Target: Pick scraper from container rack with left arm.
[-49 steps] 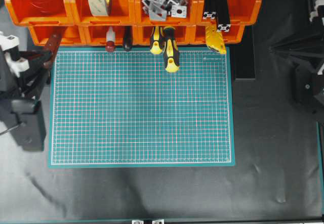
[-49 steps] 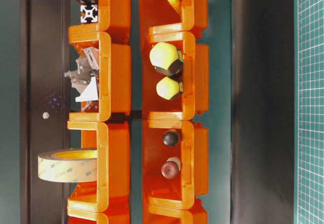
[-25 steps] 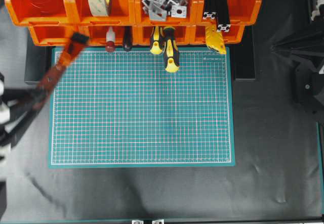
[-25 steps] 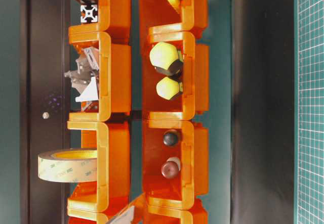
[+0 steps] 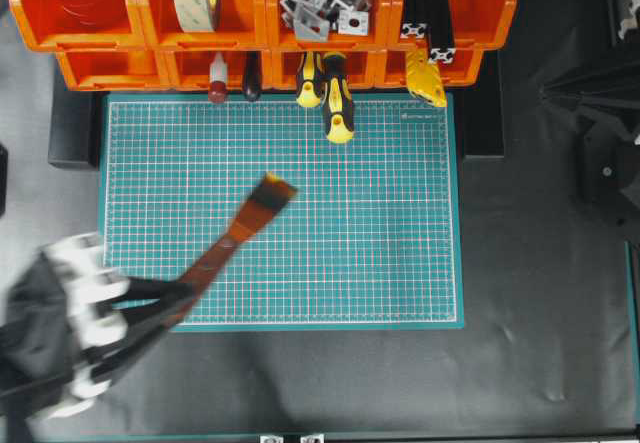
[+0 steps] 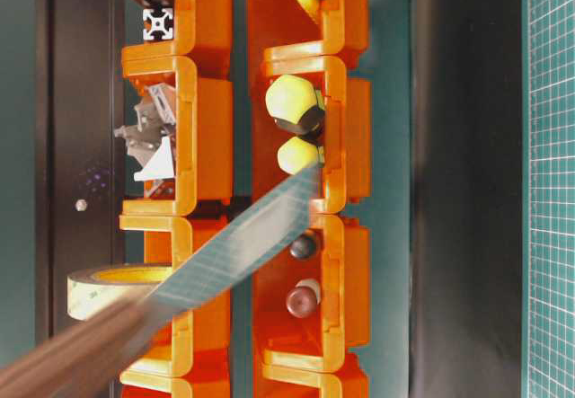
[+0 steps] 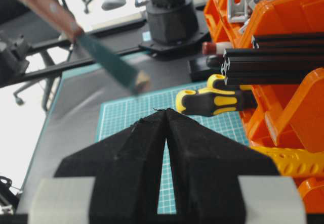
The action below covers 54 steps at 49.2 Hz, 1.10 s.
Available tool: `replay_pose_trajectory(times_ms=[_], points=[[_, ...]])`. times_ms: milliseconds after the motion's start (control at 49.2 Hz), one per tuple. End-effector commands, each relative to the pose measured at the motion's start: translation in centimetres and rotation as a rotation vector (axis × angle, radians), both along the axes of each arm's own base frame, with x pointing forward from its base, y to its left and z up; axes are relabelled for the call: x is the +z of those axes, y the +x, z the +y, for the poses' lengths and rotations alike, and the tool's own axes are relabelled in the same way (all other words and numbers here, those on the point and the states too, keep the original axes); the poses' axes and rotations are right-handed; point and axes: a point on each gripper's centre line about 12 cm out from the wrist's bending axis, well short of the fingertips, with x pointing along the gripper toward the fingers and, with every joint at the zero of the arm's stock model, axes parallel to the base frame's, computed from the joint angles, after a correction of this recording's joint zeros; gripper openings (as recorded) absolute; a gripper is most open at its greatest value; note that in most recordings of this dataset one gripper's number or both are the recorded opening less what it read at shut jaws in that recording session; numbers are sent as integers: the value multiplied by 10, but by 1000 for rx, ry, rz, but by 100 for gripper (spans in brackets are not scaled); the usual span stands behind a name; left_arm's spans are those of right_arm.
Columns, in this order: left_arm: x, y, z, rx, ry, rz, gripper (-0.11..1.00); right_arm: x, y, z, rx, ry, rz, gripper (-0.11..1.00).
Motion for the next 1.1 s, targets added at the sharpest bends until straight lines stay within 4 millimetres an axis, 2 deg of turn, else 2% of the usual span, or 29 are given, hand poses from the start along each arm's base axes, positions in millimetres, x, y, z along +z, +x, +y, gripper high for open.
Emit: replay_pose_trajectory(times_ms=[0,142,325,549,752,1077], points=[[-4,16,15,-33,-37,-38,20,7,1,0,-1,4,-14,1],[-28,30,40,-61,-48,-37,20,7,1,-1,-10,13,-14,1],[-72,41,76,-51,-53,19,20,5,1,-4,-36,73,-3,1],[-104,47,95,-58,-69,65,21,5,0,-4,-40,94,1,1],[-117,45,97,-76,-81,84,21,7,0,-5,-41,94,-4,1],[-113,51,106,-50,-81,72,20,7,-1,-6,-50,94,-5,1]])
